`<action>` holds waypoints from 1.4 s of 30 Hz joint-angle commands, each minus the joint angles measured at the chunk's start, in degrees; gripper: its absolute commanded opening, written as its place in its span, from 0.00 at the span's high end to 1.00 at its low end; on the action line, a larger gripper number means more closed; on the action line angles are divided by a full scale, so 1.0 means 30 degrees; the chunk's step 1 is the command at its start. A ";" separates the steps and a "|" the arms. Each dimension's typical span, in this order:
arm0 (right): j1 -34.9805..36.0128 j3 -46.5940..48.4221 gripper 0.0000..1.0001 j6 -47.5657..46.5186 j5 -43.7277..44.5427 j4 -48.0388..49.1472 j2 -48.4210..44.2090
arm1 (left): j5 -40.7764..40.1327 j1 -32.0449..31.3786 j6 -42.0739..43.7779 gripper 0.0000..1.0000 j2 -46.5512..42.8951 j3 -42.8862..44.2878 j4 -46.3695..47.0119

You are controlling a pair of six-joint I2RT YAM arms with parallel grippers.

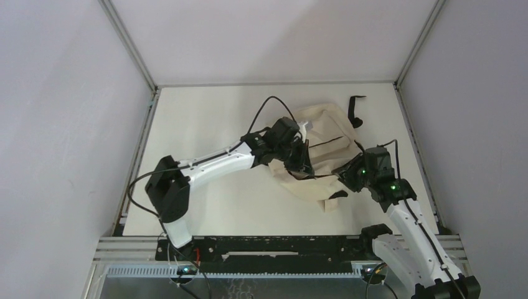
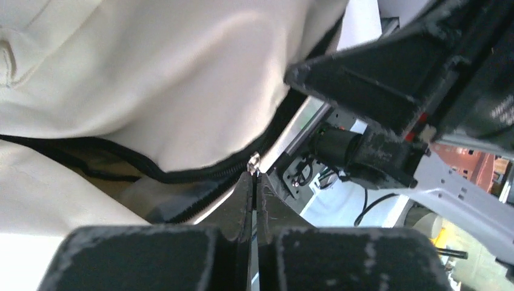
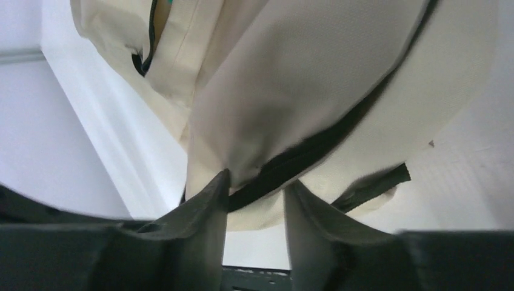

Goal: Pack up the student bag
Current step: Zip the student bag at the center of the board.

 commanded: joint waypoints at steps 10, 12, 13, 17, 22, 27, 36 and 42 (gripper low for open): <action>-0.2355 0.0081 1.00 -0.2088 0.2047 -0.1239 -0.0661 | 0.0073 -0.0018 0.5258 1.00 -0.5389 -0.6127 0.3162; -0.3193 -0.0030 1.00 -0.2891 0.2596 -0.2157 -0.1416 | -0.0379 0.0078 0.5587 1.00 -0.5829 -0.6620 0.2846; -0.3564 -0.0104 1.00 -0.3356 0.2675 -0.2484 -0.1712 | -0.0474 0.0191 0.5630 1.00 -0.5978 -0.6901 0.2773; -0.4328 -0.0218 1.00 -0.3705 0.2307 -0.2551 -0.1935 | -0.0828 0.0815 0.5626 1.00 -0.6238 -0.7856 0.2902; -0.4430 -0.0179 1.00 -0.3943 0.0797 -0.1921 -0.0925 | -0.0929 0.2436 0.5082 1.00 -0.5375 -0.8492 0.3813; -0.3955 0.1383 0.15 -0.5284 -0.0384 -0.1371 -0.2651 | -0.0864 0.2546 0.5174 1.00 -0.5843 -0.8170 0.3944; 0.3822 0.3940 0.11 -0.6354 0.2367 -0.0545 -0.1968 | 0.1090 0.2542 0.4834 1.00 -0.6420 -0.8057 0.4379; 1.2679 0.2853 0.21 -1.3697 0.6674 0.4091 -0.1371 | 0.0811 0.2609 0.4448 1.00 -0.6619 -0.8640 0.4536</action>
